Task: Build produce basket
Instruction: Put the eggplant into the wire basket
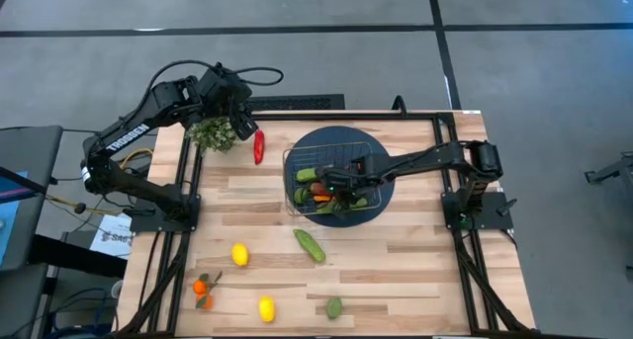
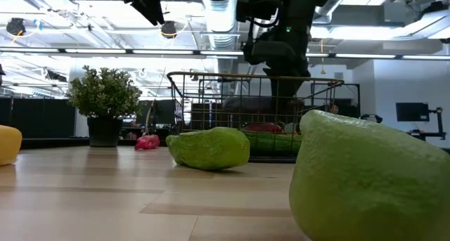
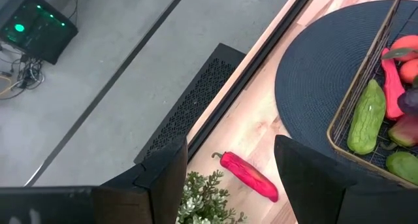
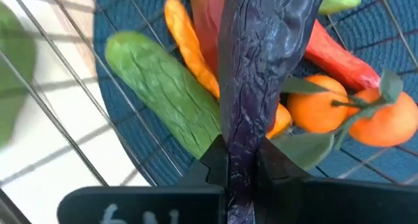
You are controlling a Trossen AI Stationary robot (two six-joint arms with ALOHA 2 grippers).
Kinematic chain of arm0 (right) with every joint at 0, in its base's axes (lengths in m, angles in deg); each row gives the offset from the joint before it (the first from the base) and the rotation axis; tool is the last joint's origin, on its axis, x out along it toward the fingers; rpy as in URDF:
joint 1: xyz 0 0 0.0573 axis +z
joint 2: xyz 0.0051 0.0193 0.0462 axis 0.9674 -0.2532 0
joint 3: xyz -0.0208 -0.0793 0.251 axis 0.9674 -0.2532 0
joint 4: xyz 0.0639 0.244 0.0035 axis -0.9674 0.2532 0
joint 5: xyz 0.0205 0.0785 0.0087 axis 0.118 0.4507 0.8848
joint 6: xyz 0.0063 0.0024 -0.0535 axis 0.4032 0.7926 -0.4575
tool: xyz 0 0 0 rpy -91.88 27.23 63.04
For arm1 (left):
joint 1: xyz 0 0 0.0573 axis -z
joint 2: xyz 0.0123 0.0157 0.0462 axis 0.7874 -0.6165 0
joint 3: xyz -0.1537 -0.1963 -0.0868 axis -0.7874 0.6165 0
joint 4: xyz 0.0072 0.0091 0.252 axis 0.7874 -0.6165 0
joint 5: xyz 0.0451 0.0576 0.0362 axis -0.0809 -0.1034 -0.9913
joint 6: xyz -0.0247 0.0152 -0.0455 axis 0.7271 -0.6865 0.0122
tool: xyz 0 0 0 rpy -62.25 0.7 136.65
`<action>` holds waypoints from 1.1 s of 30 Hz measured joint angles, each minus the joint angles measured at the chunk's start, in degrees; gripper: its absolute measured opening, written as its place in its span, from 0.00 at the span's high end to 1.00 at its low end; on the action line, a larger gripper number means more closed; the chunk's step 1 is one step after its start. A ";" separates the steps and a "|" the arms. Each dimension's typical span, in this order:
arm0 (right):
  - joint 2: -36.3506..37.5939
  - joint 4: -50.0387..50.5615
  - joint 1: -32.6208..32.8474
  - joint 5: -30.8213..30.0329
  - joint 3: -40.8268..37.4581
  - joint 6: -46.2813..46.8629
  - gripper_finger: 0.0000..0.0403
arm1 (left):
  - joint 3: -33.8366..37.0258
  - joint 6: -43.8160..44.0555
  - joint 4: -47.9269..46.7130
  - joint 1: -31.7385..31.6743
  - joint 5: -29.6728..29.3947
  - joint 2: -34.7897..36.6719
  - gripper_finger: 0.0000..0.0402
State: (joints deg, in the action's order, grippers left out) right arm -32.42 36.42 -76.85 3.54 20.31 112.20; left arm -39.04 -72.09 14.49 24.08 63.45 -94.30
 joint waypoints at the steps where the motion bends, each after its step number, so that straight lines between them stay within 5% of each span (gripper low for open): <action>1: 0.00 0.22 -0.02 0.00 0.00 -0.39 0.92 | 0.00 0.00 0.00 0.00 0.01 0.00 0.46; 11: 0.00 0.87 -0.07 0.00 0.00 -1.14 0.91 | 0.00 0.08 0.04 0.00 0.04 0.00 0.46; 33: 0.00 -0.71 -0.07 -0.05 -0.03 -0.98 0.72 | 0.00 0.70 0.13 0.00 0.07 0.00 0.46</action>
State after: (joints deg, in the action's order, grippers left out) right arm -32.42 35.71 -76.92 3.49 20.28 111.21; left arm -39.04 -71.39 14.62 24.08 63.51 -94.30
